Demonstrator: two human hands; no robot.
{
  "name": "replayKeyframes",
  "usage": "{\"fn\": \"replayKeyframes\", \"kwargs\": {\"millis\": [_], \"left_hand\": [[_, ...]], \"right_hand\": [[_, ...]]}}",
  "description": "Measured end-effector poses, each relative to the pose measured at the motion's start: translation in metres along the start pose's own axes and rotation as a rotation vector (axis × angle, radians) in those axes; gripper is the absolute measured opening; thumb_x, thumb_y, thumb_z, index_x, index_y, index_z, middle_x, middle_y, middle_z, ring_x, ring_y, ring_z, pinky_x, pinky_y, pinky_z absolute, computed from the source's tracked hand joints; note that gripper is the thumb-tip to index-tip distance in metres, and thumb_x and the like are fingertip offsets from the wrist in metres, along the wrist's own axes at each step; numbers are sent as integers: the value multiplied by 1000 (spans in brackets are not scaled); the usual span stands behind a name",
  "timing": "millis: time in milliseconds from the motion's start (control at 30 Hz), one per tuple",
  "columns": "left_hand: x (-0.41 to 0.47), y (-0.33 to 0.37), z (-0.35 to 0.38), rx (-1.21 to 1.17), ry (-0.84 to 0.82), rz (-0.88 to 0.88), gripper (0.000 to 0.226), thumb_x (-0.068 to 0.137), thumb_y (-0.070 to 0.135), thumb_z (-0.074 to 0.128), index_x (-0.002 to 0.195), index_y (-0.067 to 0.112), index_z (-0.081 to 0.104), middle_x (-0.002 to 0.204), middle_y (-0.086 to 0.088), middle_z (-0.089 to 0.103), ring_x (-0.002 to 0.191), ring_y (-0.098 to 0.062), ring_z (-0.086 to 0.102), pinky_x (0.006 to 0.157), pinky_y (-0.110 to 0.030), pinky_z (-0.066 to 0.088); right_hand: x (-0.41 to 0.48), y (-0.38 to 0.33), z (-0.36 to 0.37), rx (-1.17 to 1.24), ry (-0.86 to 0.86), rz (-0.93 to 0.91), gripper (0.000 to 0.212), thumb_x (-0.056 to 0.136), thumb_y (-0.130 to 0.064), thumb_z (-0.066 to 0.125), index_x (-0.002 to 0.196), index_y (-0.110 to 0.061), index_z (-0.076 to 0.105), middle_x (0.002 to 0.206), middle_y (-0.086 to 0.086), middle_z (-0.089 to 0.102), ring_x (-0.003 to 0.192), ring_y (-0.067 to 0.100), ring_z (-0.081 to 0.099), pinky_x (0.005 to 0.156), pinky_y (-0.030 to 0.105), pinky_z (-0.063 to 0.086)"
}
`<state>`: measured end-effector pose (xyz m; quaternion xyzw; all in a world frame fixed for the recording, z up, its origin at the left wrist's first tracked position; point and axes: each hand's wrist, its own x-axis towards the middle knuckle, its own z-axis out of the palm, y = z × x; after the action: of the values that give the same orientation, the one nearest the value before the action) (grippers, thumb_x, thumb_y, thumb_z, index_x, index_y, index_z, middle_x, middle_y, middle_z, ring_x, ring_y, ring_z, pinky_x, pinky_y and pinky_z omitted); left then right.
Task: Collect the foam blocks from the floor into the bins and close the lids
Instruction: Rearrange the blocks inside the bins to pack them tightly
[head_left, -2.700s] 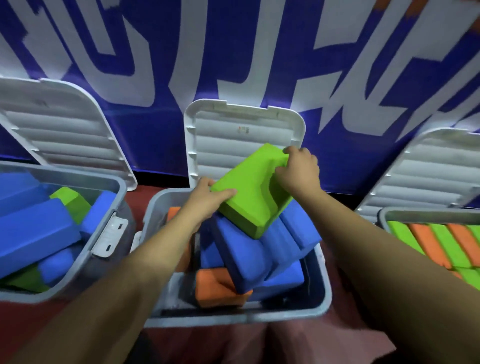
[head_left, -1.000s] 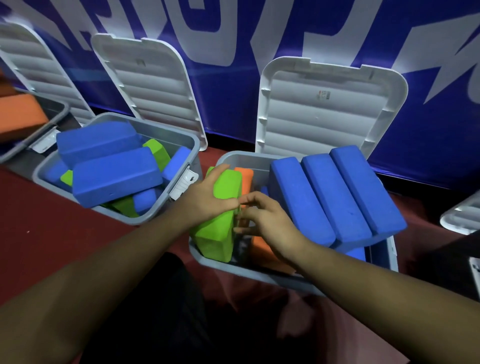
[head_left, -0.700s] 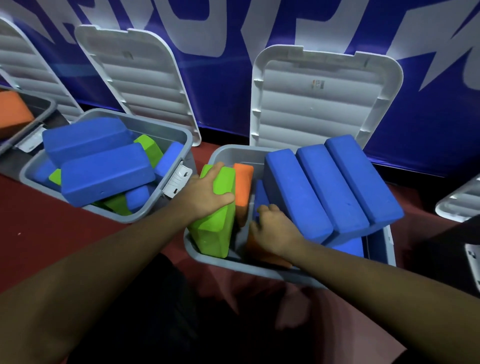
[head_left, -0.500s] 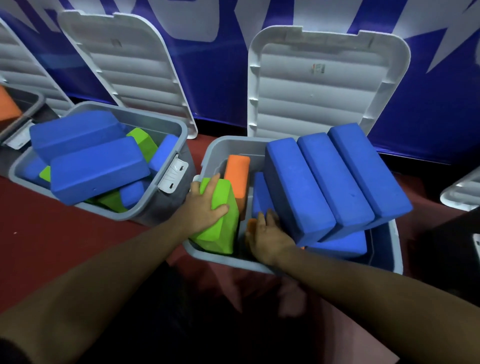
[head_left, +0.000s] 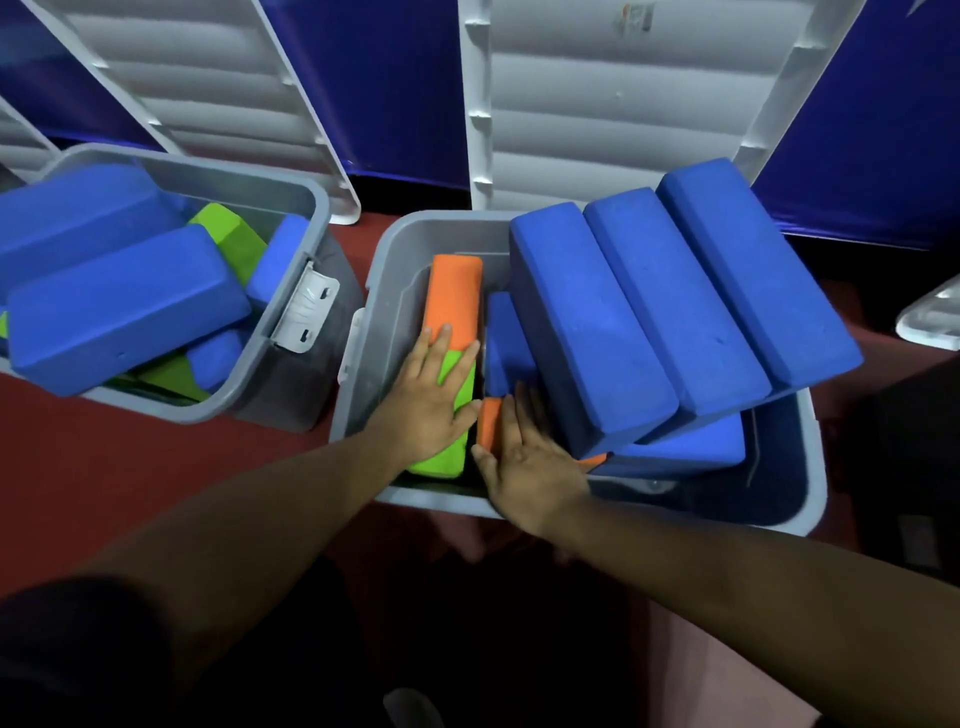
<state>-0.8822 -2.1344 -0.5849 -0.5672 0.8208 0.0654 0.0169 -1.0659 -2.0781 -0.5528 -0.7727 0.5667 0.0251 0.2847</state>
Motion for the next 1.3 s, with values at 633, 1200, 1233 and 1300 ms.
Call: {"fn": "replayKeyframes", "kwargs": {"millis": [633,1200,1233,1300], "left_hand": [[50,55,-146,-967,96,-419,29,99,35,46,105,15,65,106,-11,67,93,-21,61,86,-38,49],[74,87,-125,-1453,115,-614,88,54,47,83,125,11,46,114,-2,70,99,-21,71,92,-47,55],[71,76,-126,-1514,140,-606,85,56,44,84,125,9,49,113,-4,71,98,-21,71,90,-47,56],[64,61,-129,-1650,170,-575,60,71,30,77,121,7,56,113,-7,71,100,-22,71,87,-40,57]], "right_hand": [[-13,-39,-205,309,397,-109,31,97,-24,51,116,0,58,119,20,60,113,32,54,91,33,37],[-11,101,-240,443,438,524,42,92,-50,40,91,-15,62,97,5,65,89,31,55,77,37,41],[-10,94,-243,520,459,475,40,90,-51,42,81,-18,63,88,1,66,86,29,56,75,37,44],[-9,73,-250,645,524,340,35,88,-46,48,67,-21,60,71,-6,59,76,21,52,68,33,43]]}}
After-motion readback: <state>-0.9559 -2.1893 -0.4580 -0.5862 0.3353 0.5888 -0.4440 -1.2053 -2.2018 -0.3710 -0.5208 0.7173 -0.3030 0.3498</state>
